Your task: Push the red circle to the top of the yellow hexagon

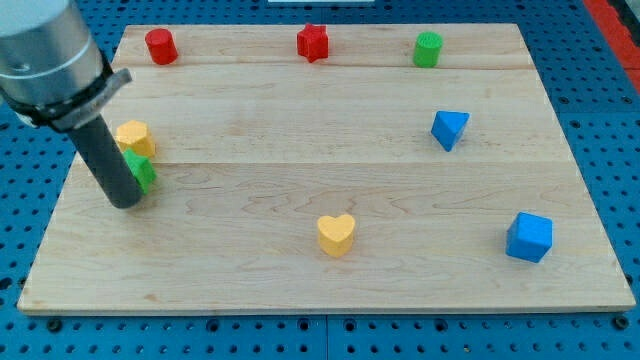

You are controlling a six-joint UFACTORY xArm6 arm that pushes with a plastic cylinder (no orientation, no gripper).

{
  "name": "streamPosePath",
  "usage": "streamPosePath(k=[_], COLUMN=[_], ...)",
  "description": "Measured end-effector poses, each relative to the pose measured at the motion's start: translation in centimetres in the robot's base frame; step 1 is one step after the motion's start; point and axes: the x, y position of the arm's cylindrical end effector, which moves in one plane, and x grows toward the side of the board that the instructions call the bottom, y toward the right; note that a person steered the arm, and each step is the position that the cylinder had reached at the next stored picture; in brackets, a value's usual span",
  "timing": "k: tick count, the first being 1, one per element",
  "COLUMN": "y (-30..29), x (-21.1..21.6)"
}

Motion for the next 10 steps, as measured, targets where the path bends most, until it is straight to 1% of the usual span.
streamPosePath(k=[1, 2, 3, 5, 6, 7, 9, 10], y=[2.6, 10.9, 13.9, 13.9, 12.8, 9.5, -3.9, -3.9], x=[-0.3, -2.9, -9.6, -21.5, -25.0, -26.5, -27.6, -26.1])
